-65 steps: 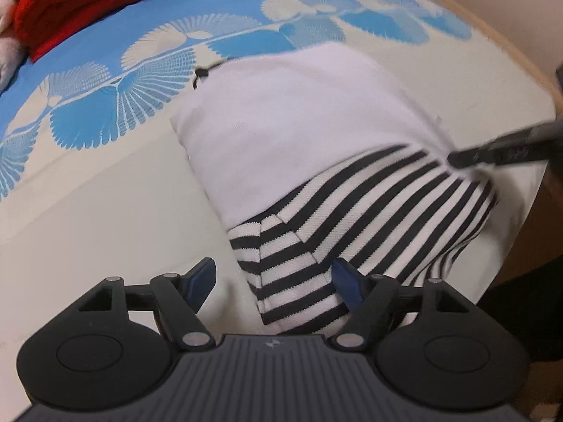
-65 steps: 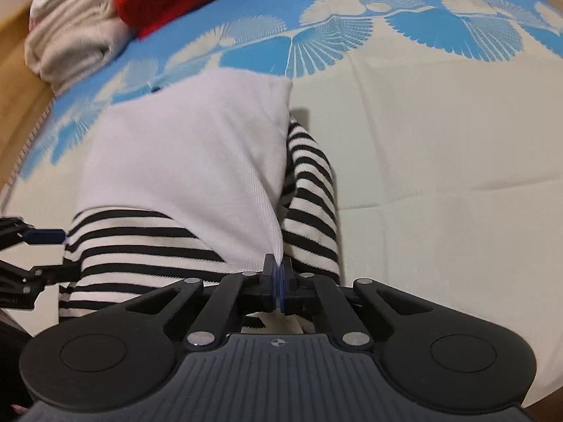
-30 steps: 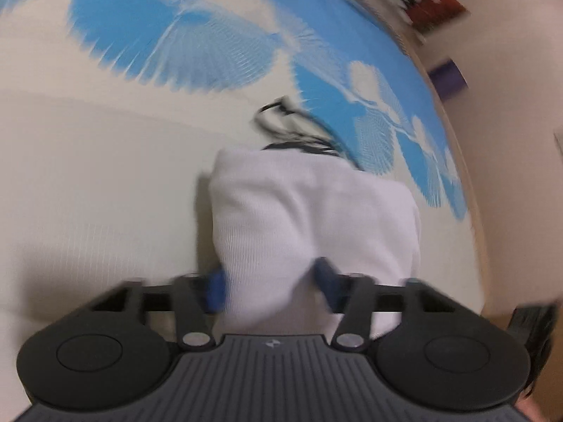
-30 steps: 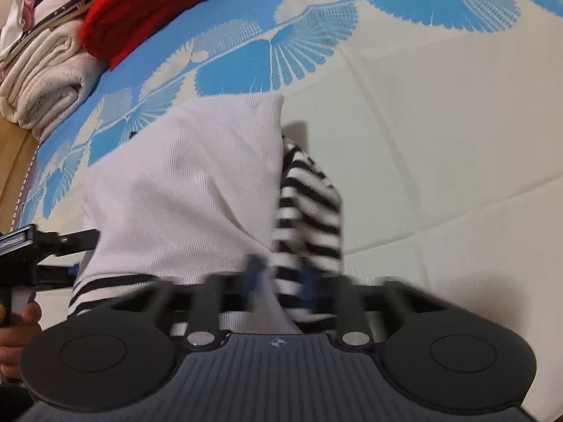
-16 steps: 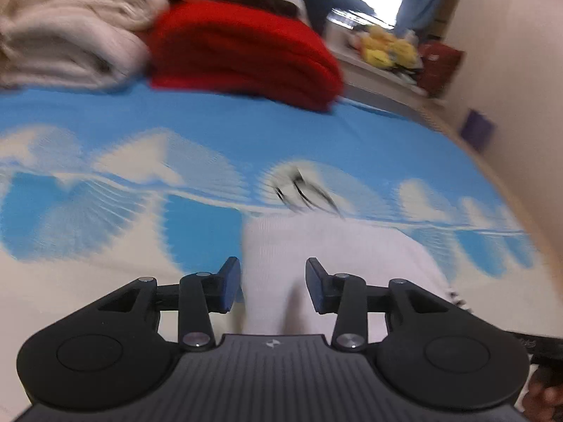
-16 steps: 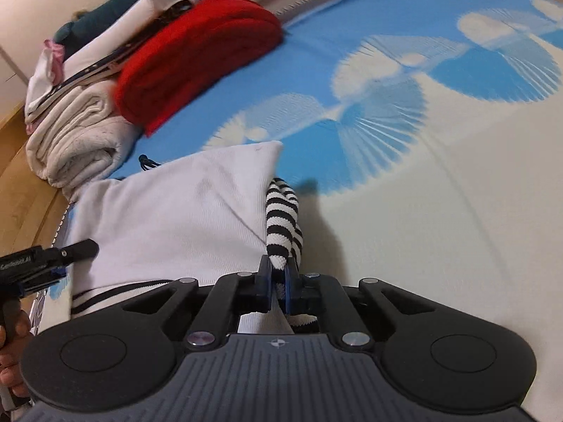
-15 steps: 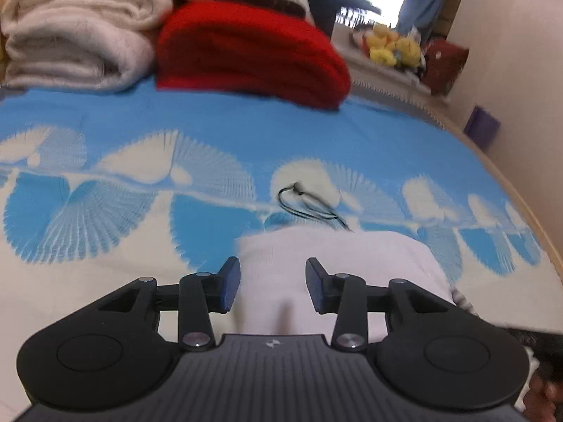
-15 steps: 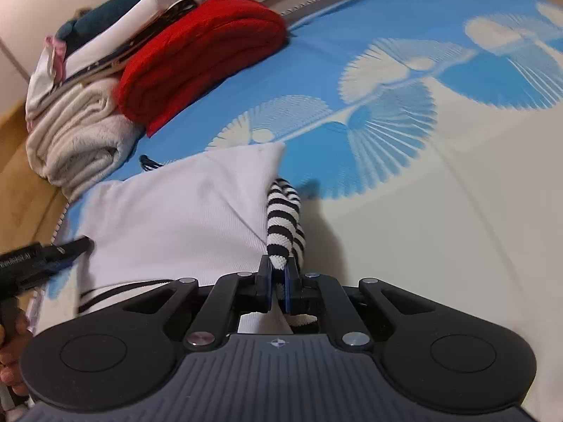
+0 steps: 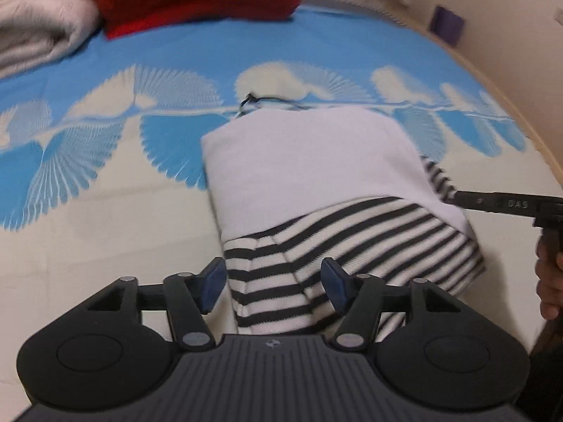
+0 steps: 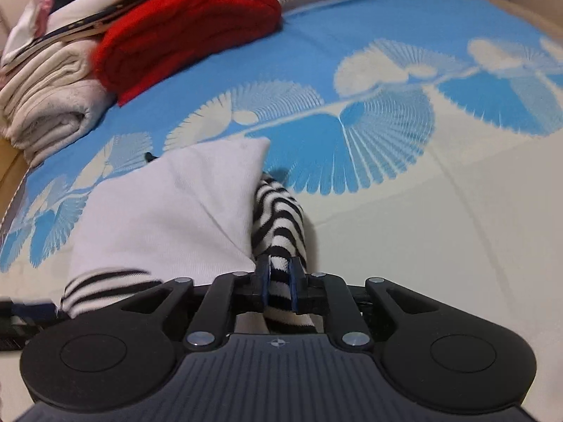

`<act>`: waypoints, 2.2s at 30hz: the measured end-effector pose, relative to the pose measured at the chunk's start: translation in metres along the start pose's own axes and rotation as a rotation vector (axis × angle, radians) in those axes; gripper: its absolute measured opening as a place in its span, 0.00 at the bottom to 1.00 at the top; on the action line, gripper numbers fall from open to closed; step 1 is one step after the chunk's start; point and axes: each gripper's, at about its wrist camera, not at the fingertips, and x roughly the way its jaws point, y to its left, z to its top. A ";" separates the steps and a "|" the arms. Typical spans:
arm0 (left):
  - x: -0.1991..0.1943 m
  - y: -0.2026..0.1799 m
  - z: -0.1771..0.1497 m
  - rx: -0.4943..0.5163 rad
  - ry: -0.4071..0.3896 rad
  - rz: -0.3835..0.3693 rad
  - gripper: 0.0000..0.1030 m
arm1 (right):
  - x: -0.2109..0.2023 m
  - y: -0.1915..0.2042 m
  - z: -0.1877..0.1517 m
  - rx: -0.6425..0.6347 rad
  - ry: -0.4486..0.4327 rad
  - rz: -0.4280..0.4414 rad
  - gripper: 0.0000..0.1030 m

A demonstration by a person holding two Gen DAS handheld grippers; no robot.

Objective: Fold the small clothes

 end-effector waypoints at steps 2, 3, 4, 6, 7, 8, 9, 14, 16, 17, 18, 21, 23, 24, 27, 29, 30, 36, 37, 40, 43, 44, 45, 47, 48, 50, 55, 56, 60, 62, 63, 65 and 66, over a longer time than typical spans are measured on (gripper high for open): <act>0.010 -0.003 -0.010 0.038 0.055 0.027 0.68 | -0.010 0.003 -0.004 -0.038 0.002 0.017 0.23; 0.019 -0.006 -0.014 0.060 0.090 0.053 0.71 | -0.013 0.005 -0.008 -0.052 0.013 0.036 0.29; 0.024 -0.008 -0.019 0.073 0.093 0.080 0.79 | -0.014 0.007 -0.011 -0.070 0.029 0.049 0.31; 0.023 -0.010 -0.019 0.059 0.069 0.116 0.83 | -0.009 0.014 -0.021 -0.141 0.075 0.053 0.37; 0.017 -0.011 -0.019 0.040 0.060 0.125 0.83 | -0.002 0.014 -0.027 -0.173 0.118 0.026 0.36; 0.008 -0.013 -0.018 0.021 0.046 0.144 0.83 | 0.010 0.012 -0.034 -0.202 0.181 -0.043 0.36; -0.001 -0.015 -0.017 0.018 0.032 0.166 0.83 | 0.018 0.009 -0.041 -0.221 0.231 -0.118 0.44; -0.081 -0.051 -0.022 0.075 -0.182 0.279 0.98 | -0.032 0.004 -0.027 -0.165 0.081 -0.131 0.42; -0.114 -0.067 -0.030 0.084 -0.279 0.295 0.98 | -0.067 0.011 -0.023 -0.174 -0.015 -0.120 0.42; -0.130 -0.075 -0.036 0.076 -0.321 0.297 0.98 | -0.086 0.017 -0.023 -0.179 -0.071 -0.121 0.43; -0.146 -0.085 -0.042 0.054 -0.361 0.300 0.98 | -0.103 0.021 -0.022 -0.184 -0.117 -0.113 0.47; -0.181 -0.110 -0.063 -0.005 -0.423 0.296 0.98 | -0.160 0.038 -0.033 -0.213 -0.246 -0.091 0.63; -0.196 -0.129 -0.078 -0.004 -0.431 0.281 0.98 | -0.190 0.046 -0.050 -0.234 -0.305 -0.101 0.76; -0.199 -0.137 -0.085 -0.003 -0.425 0.280 0.99 | -0.200 0.047 -0.057 -0.240 -0.322 -0.110 0.86; -0.198 -0.152 -0.103 -0.027 -0.400 0.276 1.00 | -0.224 0.049 -0.083 -0.245 -0.346 -0.127 0.89; -0.187 -0.155 -0.118 -0.068 -0.411 0.285 1.00 | -0.227 0.048 -0.097 -0.245 -0.340 -0.123 0.89; -0.179 -0.156 -0.124 -0.082 -0.405 0.301 1.00 | -0.225 0.047 -0.105 -0.245 -0.324 -0.126 0.89; -0.148 -0.144 -0.126 -0.221 -0.272 0.296 1.00 | -0.208 0.053 -0.118 -0.239 -0.243 -0.173 0.89; -0.145 -0.144 -0.124 -0.216 -0.259 0.300 1.00 | -0.205 0.055 -0.118 -0.246 -0.234 -0.177 0.89; -0.140 -0.141 -0.122 -0.214 -0.249 0.312 1.00 | -0.197 0.059 -0.118 -0.249 -0.207 -0.162 0.89; -0.138 -0.138 -0.122 -0.229 -0.248 0.307 1.00 | -0.195 0.068 -0.121 -0.289 -0.211 -0.157 0.89; -0.138 -0.139 -0.121 -0.223 -0.249 0.307 1.00 | -0.194 0.070 -0.122 -0.305 -0.213 -0.162 0.89; -0.137 -0.140 -0.120 -0.218 -0.246 0.309 1.00 | -0.194 0.072 -0.123 -0.315 -0.211 -0.166 0.89; -0.137 -0.141 -0.120 -0.219 -0.240 0.301 1.00 | -0.193 0.074 -0.123 -0.317 -0.204 -0.161 0.89; -0.136 -0.141 -0.121 -0.220 -0.239 0.294 1.00 | -0.193 0.075 -0.122 -0.312 -0.202 -0.156 0.89; -0.136 -0.142 -0.121 -0.214 -0.240 0.294 1.00 | -0.191 0.075 -0.121 -0.307 -0.198 -0.155 0.89; -0.135 -0.142 -0.121 -0.215 -0.243 0.291 1.00 | -0.188 0.080 -0.121 -0.313 -0.191 -0.147 0.89; -0.135 -0.141 -0.121 -0.217 -0.243 0.291 1.00 | -0.188 0.082 -0.122 -0.318 -0.191 -0.146 0.89; -0.135 -0.139 -0.121 -0.225 -0.241 0.286 1.00 | -0.186 0.085 -0.122 -0.323 -0.190 -0.150 0.89; -0.134 -0.137 -0.121 -0.226 -0.236 0.285 1.00 | -0.186 0.085 -0.121 -0.319 -0.187 -0.149 0.89; -0.133 -0.138 -0.121 -0.227 -0.235 0.286 1.00 | -0.185 0.086 -0.122 -0.321 -0.187 -0.151 0.89; -0.133 -0.137 -0.121 -0.228 -0.234 0.286 1.00 | -0.185 0.087 -0.122 -0.323 -0.187 -0.154 0.89; -0.133 -0.137 -0.121 -0.229 -0.234 0.286 1.00 | -0.185 0.087 -0.122 -0.323 -0.187 -0.153 0.89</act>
